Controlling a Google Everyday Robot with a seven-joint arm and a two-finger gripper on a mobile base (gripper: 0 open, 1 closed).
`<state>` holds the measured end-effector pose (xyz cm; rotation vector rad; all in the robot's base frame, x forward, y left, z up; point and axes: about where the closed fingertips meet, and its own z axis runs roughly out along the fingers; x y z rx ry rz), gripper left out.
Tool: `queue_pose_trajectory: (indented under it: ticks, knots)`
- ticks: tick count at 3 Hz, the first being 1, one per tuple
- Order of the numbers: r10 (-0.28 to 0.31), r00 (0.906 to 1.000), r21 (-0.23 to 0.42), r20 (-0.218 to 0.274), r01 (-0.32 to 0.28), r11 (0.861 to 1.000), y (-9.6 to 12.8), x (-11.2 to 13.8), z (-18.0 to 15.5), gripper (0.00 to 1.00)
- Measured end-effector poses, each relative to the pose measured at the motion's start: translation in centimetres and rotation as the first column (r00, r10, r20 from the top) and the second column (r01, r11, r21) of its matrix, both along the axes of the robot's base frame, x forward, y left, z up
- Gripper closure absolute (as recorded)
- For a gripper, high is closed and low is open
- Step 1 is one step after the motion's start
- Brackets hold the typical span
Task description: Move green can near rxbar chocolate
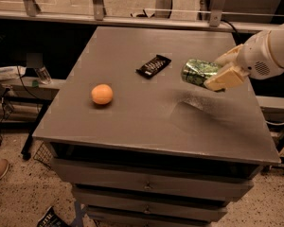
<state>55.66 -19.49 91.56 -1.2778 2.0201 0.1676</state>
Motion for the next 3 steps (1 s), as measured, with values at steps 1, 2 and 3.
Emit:
queue_pose_trajectory:
  ticks: [1,2,3]
  knots:
    - [0.0,1.0,0.0,0.0,0.0,1.0,0.0,0.0,0.0,1.0]
    - [0.023,0.9996,0.012,0.015,-0.023,1.0,0.5,1.1,0.0,1.0]
    - [0.069,0.9973,0.021,0.023,-0.07,0.997,1.4,3.3,-0.3,1.0]
